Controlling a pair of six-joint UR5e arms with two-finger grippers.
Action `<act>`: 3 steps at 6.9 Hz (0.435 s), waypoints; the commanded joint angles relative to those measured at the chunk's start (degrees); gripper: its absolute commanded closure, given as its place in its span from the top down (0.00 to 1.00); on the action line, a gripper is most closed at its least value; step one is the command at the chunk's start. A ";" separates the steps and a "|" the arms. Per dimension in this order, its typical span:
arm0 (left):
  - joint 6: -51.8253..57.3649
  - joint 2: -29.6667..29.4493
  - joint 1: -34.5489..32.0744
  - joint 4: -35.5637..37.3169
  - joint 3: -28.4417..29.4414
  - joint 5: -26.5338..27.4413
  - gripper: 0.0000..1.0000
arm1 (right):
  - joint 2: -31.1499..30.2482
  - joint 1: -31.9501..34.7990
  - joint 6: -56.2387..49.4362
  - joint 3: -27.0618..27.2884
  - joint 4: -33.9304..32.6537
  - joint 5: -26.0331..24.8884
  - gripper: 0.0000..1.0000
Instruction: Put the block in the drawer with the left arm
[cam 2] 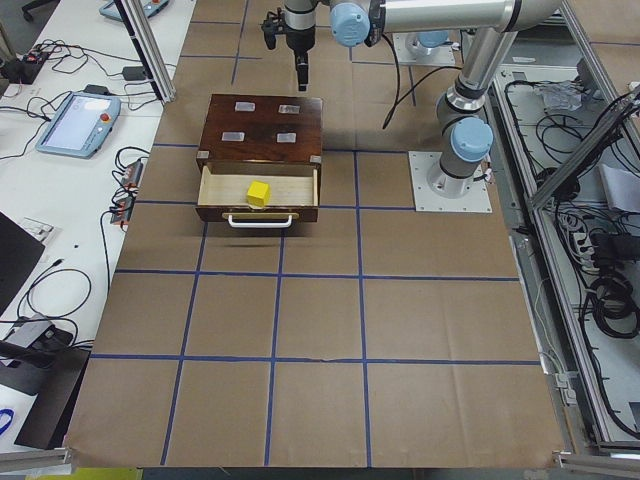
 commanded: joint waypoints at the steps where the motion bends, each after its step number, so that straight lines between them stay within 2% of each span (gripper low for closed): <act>1: -0.38 0.08 -0.28 0.01 0.05 0.39 0.99 | 0.00 0.00 0.00 0.05 -0.04 0.00 1.00; 3: -0.46 -0.01 -0.46 0.10 0.05 2.06 0.99 | 0.00 0.00 0.00 0.05 -0.04 0.00 1.00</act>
